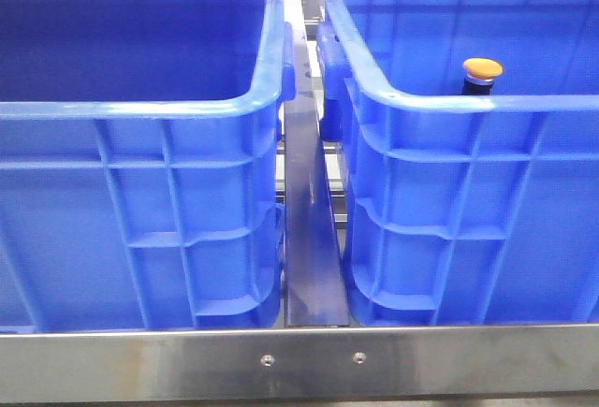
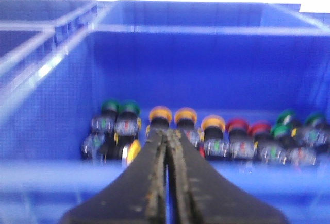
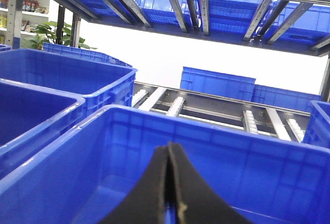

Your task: Pick red and yellow buttons and place in box

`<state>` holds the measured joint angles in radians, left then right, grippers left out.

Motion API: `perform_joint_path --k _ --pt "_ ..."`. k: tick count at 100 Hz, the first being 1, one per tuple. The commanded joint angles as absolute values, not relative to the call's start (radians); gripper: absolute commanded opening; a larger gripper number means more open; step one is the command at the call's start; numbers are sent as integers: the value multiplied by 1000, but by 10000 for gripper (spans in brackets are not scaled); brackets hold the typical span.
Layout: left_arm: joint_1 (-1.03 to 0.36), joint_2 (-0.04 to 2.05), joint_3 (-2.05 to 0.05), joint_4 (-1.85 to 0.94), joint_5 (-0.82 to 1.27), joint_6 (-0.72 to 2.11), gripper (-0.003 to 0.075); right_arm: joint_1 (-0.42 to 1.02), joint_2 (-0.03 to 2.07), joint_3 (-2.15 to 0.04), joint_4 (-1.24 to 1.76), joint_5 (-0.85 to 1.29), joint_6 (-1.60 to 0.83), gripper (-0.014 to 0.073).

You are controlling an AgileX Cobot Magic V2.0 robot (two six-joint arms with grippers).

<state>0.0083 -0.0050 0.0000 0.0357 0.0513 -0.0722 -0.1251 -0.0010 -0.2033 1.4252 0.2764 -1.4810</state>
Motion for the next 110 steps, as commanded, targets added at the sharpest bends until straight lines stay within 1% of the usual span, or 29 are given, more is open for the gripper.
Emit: perform_joint_path --k 1,12,110 --pt "11 -36 15 25 -28 -84 -20 -120 11 -227 1451 253 -1491 -102" --pt "11 -36 20 25 -59 -84 -20 -120 14 -227 1451 253 -1491 -102" --pt "9 -36 20 25 -48 -84 -20 -120 14 -227 1451 255 -1491 -102"
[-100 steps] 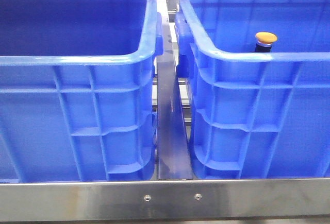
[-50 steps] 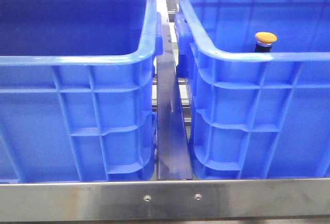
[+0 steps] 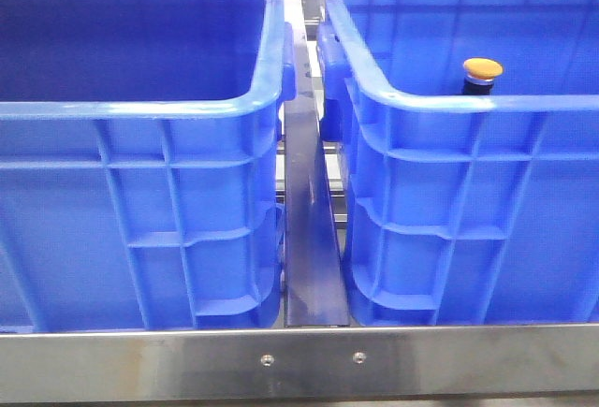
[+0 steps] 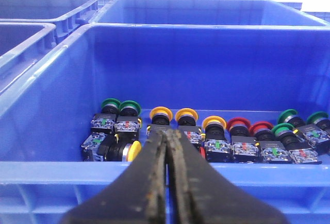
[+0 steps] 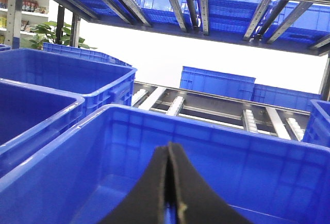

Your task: Pick red and yellow buttons and place in box

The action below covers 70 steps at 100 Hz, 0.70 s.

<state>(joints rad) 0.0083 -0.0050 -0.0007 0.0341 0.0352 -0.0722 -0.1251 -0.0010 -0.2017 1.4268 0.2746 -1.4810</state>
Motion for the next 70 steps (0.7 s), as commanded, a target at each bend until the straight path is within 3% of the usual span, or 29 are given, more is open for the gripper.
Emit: perform_joint_path --k 1,70 --pt "9 -36 20 25 -48 -84 -20 -120 14 -227 1451 255 -1491 -102" --pt "9 -36 20 25 -48 -84 -20 -120 14 -227 1425 243 -1467 -102"
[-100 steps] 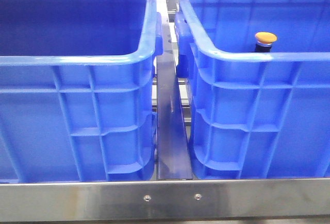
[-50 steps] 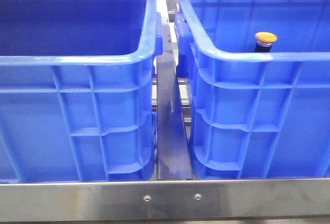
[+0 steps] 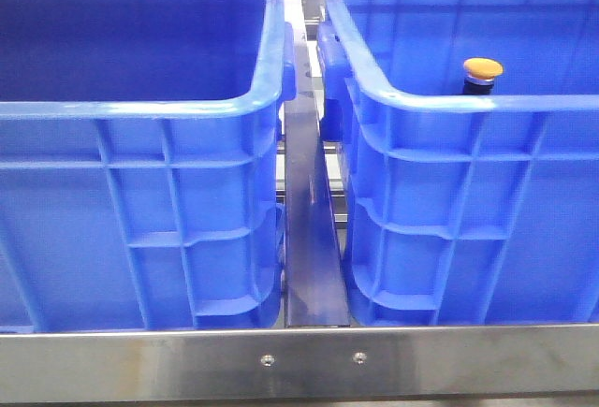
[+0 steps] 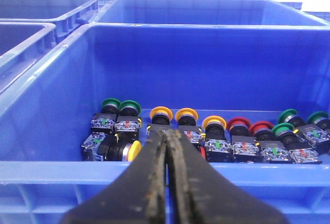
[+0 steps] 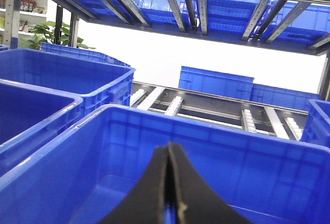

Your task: Pick red and yellow buttons and place in box

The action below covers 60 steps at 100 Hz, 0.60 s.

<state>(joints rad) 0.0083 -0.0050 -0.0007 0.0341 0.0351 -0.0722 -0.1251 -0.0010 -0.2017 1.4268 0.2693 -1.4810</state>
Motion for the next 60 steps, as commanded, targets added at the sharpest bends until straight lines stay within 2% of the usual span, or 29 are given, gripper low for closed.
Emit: perform_joint_path --k 1,18,48,60 --pt "9 -36 20 25 -48 -84 -20 -120 14 -227 1419 244 -1463 -102" --pt "9 -36 20 25 -48 -84 -20 -120 14 -227 1192 211 -1226 -102" --pt "9 -36 20 25 -48 -84 -20 -66 4 -227 541 130 -579 -102" --pt "9 -36 20 25 -48 -84 -20 -40 -13 -208 336 18 -383 -102"
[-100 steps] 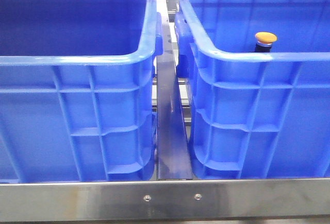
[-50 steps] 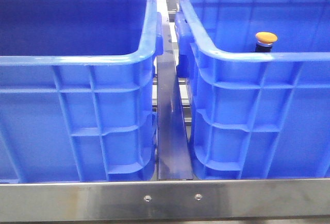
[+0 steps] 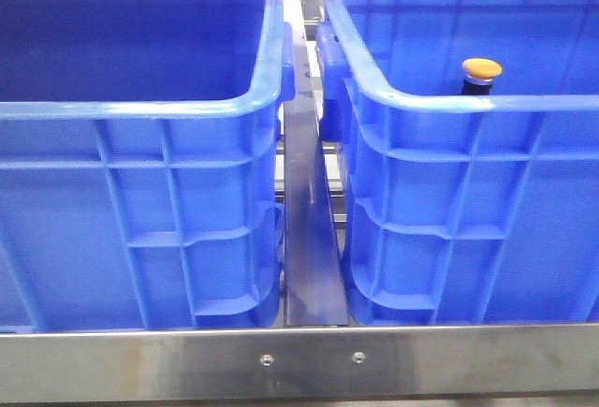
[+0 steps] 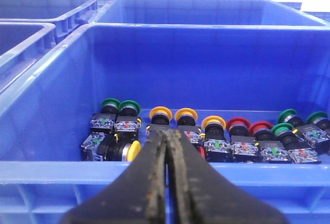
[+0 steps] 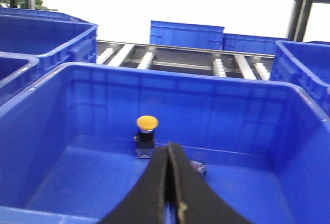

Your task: Pick red and yellow buttons and place in box

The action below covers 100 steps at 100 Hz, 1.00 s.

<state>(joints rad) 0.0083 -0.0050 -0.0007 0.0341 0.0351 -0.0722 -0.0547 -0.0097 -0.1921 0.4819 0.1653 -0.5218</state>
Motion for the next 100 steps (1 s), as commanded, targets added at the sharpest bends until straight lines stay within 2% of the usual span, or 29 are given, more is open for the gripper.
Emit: perform_joint_path --k 1,13,26,50,73,100 --pt "9 -36 20 25 -48 -84 -20 -39 -13 -204 325 0 -360 -102" --pt "9 -36 20 25 -48 -84 -20 -37 -16 -154 156 -158 -171 -102" --pt "9 -36 20 25 -48 -84 -20 -37 -16 -93 50 -169 -47 -102" --pt "9 -36 20 25 -48 -84 -20 -40 -31 38 29 -206 -25 -102" --pt "9 -36 20 25 -48 -84 -20 -62 -31 36 -80 -159 85 -102" --pt "9 -36 20 25 -48 -84 -20 -62 -31 36 -86 -111 89 -102"
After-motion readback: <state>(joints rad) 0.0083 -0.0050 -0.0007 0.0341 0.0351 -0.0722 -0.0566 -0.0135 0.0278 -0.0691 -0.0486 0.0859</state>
